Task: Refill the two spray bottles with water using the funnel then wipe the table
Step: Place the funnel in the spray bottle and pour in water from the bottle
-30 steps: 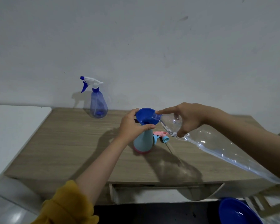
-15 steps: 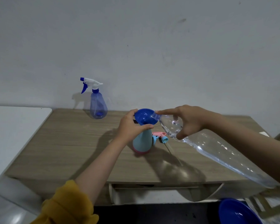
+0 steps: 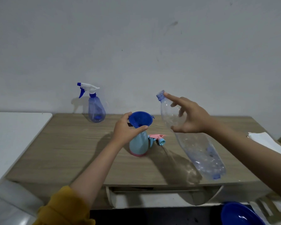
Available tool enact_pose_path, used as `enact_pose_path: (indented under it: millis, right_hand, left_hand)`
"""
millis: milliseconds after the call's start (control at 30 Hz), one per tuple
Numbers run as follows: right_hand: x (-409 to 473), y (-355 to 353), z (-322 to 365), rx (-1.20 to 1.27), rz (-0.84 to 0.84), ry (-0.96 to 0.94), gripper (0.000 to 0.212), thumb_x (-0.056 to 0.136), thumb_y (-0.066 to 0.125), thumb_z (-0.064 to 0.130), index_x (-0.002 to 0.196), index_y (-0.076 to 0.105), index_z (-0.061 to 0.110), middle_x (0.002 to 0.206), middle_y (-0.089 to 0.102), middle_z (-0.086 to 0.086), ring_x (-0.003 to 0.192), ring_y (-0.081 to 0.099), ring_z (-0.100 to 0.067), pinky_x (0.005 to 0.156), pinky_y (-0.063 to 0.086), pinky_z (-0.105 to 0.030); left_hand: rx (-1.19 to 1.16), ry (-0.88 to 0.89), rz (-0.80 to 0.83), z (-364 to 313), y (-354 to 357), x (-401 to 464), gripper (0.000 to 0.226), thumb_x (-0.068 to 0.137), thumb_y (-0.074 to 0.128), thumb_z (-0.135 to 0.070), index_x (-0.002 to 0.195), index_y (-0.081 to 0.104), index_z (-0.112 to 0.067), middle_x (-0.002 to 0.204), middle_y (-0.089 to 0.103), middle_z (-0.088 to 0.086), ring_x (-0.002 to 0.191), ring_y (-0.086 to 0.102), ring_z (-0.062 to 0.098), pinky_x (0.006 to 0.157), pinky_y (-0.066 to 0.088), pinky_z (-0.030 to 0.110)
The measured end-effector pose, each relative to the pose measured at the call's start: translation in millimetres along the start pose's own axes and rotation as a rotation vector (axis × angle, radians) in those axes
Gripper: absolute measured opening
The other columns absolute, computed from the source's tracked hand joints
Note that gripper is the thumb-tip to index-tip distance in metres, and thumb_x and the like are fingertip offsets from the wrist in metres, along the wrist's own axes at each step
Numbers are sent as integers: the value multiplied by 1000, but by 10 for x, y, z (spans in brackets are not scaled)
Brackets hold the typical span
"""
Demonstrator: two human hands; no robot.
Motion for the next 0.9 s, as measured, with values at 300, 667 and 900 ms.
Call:
enact_pose_path:
  millis: [300,667,900]
  right_hand:
    - [-204,-536,-535,100,-472,2,109,62,86,16,149,22,29,121,45,10,103,56,-18,77,44,-11]
    - [-471,-465,-943,183,-660,74,107,67,84,33,149,15,26,132,36,-3,120,46,-24,101,42,-22]
    - [-652,-596,-722,-105,-842,114,102,65,76,58,142,15,30,145,11,-10,138,14,-20,111,25,-43]
  left_hand:
    - [23,-41,-51,6,21,-51,84,65,82,-40,135,42,-16,113,51,-7,98,57,14,87,51,34]
    - [-25,-72,-97,47,14,-91,85,59,86,-38,132,45,-17,119,57,0,99,60,16,89,51,37]
    - [-9,-38,-81,27,15,-107,86,64,84,-36,136,41,-18,125,55,0,104,56,14,90,49,35]
Point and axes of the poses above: each hand's wrist, its own x-axis towards the middle knuckle, its own y-axis out of the palm, z = x × y, the point moved 10 cm from there along x, towards the middle knuckle
